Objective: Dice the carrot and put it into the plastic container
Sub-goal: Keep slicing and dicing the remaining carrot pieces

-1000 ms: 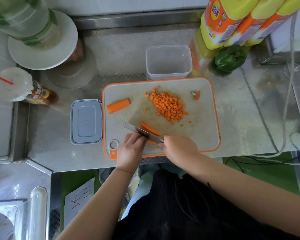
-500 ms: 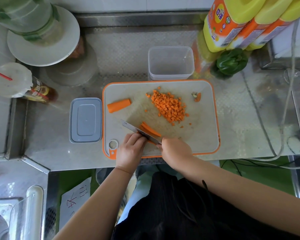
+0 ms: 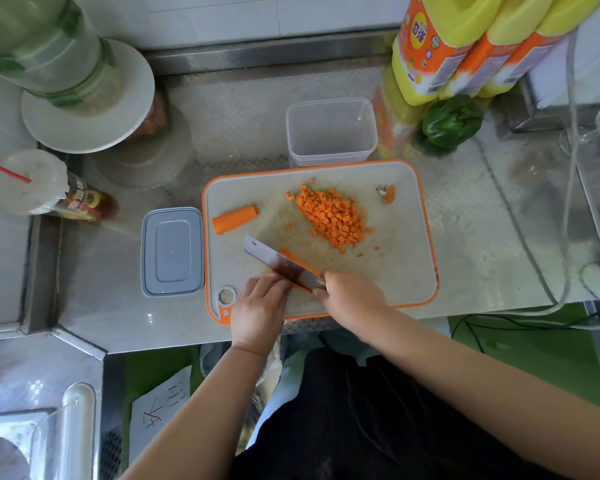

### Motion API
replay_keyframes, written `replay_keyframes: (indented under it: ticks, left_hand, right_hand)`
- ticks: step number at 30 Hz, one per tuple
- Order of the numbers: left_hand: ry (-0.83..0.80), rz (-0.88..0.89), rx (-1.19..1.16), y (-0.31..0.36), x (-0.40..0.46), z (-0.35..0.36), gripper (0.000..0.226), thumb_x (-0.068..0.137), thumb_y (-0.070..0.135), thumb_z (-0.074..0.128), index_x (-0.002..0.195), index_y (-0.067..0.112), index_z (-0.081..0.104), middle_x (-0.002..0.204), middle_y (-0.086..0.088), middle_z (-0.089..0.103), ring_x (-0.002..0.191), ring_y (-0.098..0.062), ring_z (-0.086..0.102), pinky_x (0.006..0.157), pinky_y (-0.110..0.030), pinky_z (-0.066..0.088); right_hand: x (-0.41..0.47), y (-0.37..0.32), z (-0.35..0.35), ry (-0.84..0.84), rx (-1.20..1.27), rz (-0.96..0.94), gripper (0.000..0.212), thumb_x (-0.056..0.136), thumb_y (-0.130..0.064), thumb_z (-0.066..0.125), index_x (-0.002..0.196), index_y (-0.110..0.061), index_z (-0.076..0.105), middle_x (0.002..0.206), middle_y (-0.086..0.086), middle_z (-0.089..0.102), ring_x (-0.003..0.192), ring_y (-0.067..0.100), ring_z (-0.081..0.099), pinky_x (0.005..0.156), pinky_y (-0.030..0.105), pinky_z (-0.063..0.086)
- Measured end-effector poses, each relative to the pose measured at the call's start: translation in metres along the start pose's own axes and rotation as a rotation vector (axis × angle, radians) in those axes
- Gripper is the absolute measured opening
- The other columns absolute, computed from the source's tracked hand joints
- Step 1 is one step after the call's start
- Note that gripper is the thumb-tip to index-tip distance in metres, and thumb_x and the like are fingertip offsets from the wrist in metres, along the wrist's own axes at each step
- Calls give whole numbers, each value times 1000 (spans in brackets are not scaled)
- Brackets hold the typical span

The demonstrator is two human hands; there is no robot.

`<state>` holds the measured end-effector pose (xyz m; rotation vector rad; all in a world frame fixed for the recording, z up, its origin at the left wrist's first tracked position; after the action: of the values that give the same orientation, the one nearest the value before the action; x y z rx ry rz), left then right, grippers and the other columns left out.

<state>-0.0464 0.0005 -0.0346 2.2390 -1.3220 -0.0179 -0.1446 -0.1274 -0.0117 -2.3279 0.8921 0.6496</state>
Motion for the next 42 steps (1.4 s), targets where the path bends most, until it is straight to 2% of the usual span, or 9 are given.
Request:
replay_keyframes:
  ticks: [8, 14, 18, 22, 24, 28, 30, 40, 42]
  left_hand:
    - [-81, -32, 33, 1, -1, 0, 16, 88, 20, 60, 92, 12, 73, 100, -2, 67, 82, -26, 61, 60, -35, 52]
    - [-161, -53, -23, 4, -6, -8, 29, 92, 29, 50, 106, 12, 68, 107, -3, 63, 93, -22, 59, 74, -34, 53]
    - [52, -64, -59, 6, -7, -32, 10, 92, 18, 52, 99, 11, 53, 98, -9, 57, 92, -25, 55, 74, -36, 49]
    - [252, -55, -68, 15, 15, -66, 12, 89, 4, 53, 99, 7, 52, 101, -9, 50, 93, -30, 52, 81, -37, 45]
    - [123, 21, 42, 27, 35, -70, 16, 94, 20, 48, 95, 11, 61, 100, -4, 57, 93, -28, 54, 83, -36, 41]
    - [-613, 24, 361, 40, 67, -41, 70, 92, 57, 5, 105, 23, 65, 107, 4, 60, 109, -25, 50, 93, -38, 34]
    - [-795, -2, 442, 41, 75, -31, 70, 96, 58, 3, 116, 24, 61, 114, 1, 58, 116, -25, 44, 96, -39, 33]
    - [-1092, 35, 538, 57, 93, -12, 51, 104, 47, 6, 148, 37, 29, 126, -10, 51, 122, -32, 37, 97, -44, 32]
    - [-1046, 69, 567, 60, 96, -16, 54, 104, 47, 9, 140, 30, 45, 123, -9, 51, 120, -31, 38, 96, -42, 31]
  right_hand:
    - [-11, -5, -5, 89, -103, -101, 15, 99, -21, 44, 106, -11, 52, 70, 1, 53, 61, 24, 53, 52, 31, 40]
    - [-21, 1, -9, 63, -163, -105, 17, 96, -11, 43, 113, -11, 45, 68, 0, 50, 61, 25, 52, 43, 30, 29]
    - [-31, 2, -14, 52, -189, -178, 28, 94, -19, 51, 120, -11, 43, 66, -1, 45, 58, 23, 45, 44, 29, 20]
    - [-35, 2, -15, 41, -180, -199, 43, 90, -23, 56, 128, -11, 38, 88, 8, 63, 66, 26, 51, 51, 30, 33]
    - [-34, 1, -13, 77, -215, -201, 48, 89, -24, 58, 130, -10, 37, 85, 7, 61, 67, 27, 55, 55, 31, 39]
    - [-30, -5, -8, 136, -262, -221, 54, 87, -21, 62, 132, -7, 35, 82, 5, 60, 70, 28, 61, 52, 29, 37]
    - [-29, -8, -8, 143, -261, -232, 62, 87, -16, 61, 139, -7, 29, 80, 5, 58, 67, 28, 58, 47, 28, 30]
    - [-36, -1, -13, 206, -262, -235, 70, 85, -9, 59, 144, -9, 23, 76, 3, 50, 64, 27, 51, 46, 28, 28]
    - [-38, 0, -15, 222, -239, -244, 58, 86, -8, 55, 139, -9, 31, 78, 4, 56, 68, 28, 57, 50, 28, 34]
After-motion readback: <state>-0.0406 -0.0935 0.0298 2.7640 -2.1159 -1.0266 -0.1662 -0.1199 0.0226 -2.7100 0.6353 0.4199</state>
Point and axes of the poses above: each hand's wrist, its own x-axis towards the middle knuckle, its own z-axis out of the palm, y = z × x, the point moved 5 cm from there along x, towards the middle knuckle
